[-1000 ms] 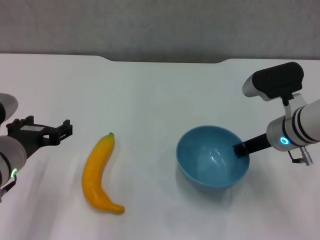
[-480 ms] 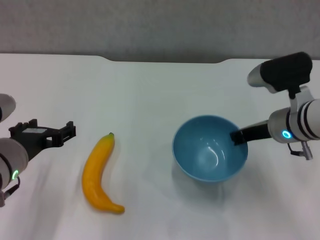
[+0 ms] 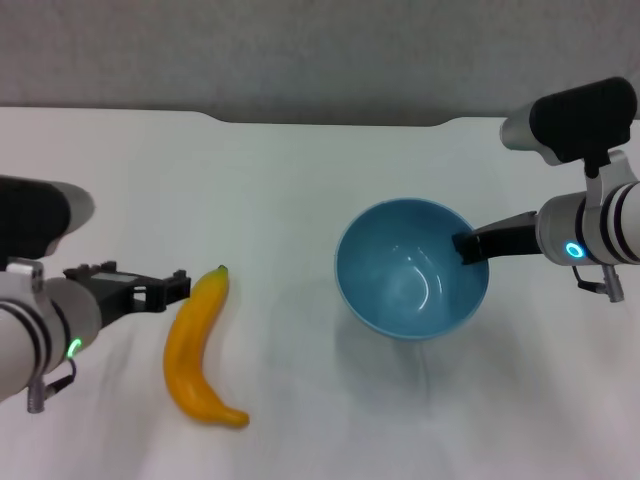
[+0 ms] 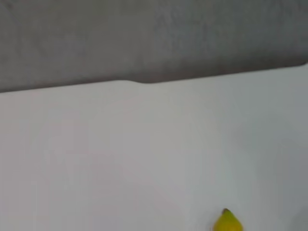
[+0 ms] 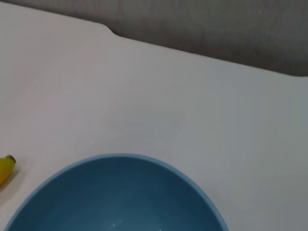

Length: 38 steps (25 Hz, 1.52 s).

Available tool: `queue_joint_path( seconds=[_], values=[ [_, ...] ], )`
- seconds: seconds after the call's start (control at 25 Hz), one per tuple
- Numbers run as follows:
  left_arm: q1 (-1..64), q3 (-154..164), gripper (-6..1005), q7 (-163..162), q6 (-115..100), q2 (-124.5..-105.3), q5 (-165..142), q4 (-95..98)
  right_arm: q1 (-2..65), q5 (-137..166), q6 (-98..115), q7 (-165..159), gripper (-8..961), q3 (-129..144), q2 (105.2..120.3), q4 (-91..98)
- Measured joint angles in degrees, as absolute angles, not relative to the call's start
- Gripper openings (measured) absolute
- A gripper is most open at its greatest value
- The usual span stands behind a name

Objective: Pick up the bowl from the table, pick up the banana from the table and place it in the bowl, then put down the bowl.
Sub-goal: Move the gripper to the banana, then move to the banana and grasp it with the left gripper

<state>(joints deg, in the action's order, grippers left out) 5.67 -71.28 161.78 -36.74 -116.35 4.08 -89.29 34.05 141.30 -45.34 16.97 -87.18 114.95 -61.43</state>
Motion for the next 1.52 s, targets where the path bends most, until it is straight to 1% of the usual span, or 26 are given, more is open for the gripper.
queue_joint_path(
  seconds=[0.32,0.72,1.16,1.32,1.52],
  values=[
    [10.9,-71.29,898,162.42,-39.57,-116.39,6.49,-82.71,33.06,141.25,-45.34,17.01,34,-86.35,114.96,-63.75],
    [14.62,-70.08,898,162.6,-39.67,-116.46,8.66,-75.52,33.04,141.23,-45.35,17.05,35,-85.86,114.96,-64.06],
    [16.35,-69.92,898,162.6,-37.27,-116.55,10.09,-72.04,33.29,141.34,-45.35,17.05,35,-85.44,114.96,-64.16],
    [17.66,-70.38,898,162.71,-37.88,-116.38,14.11,-71.79,33.28,141.42,-45.35,17.05,35,-85.4,114.96,-64.16],
    [19.27,-69.87,898,162.73,-36.84,-116.61,14.23,-68.86,33.5,141.28,-44.98,17.05,35,-84.66,114.95,-64.16]
  ],
)
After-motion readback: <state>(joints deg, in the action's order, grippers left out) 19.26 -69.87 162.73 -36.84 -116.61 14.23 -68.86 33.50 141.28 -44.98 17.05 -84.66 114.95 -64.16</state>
